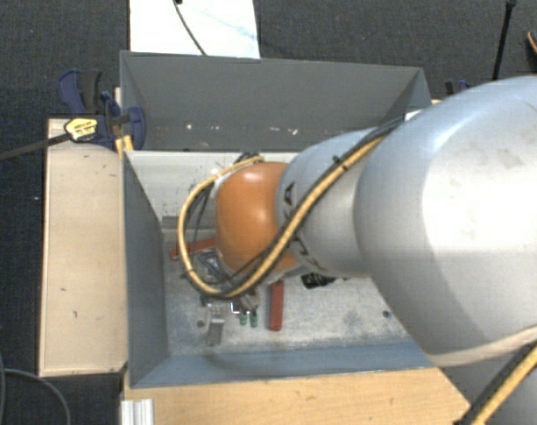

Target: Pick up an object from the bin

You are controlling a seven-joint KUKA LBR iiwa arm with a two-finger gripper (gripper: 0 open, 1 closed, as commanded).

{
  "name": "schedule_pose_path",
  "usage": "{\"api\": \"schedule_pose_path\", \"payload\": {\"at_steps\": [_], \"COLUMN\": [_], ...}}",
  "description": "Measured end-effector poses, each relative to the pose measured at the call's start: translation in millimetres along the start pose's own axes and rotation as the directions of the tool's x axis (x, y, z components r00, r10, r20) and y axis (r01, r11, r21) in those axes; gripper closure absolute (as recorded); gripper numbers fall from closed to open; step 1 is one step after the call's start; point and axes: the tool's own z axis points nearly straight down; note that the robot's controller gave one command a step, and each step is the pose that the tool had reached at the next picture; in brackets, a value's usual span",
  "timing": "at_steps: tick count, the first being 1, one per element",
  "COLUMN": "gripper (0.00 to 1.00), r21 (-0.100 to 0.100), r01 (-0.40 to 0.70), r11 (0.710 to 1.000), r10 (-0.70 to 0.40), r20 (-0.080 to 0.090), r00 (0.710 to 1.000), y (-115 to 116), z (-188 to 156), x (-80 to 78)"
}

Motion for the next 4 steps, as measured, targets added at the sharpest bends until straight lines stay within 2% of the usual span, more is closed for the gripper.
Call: {"api": "schedule_pose_path", "payload": {"at_steps": [1,2,3,4], "gripper": [0.00,1.00,1.00,0.00], "r21": [0.006,0.002,-0.001,0.001], "r01": [-0.010,-0.007,-0.059,-0.063], "r11": [1.000,1.000,0.998,0.998], "r10": [0.010,0.007,0.059,0.063], "r20": [0.000,0.003,0.006,0.004], "r00": [1.000,1.000,0.998,0.998], "y": [-68.6,-64.3,-10.6,-13.9], "z": [4.7,4.4,4.1,4.3], "x": [15.5,15.2,-2.3,-2.0]}}
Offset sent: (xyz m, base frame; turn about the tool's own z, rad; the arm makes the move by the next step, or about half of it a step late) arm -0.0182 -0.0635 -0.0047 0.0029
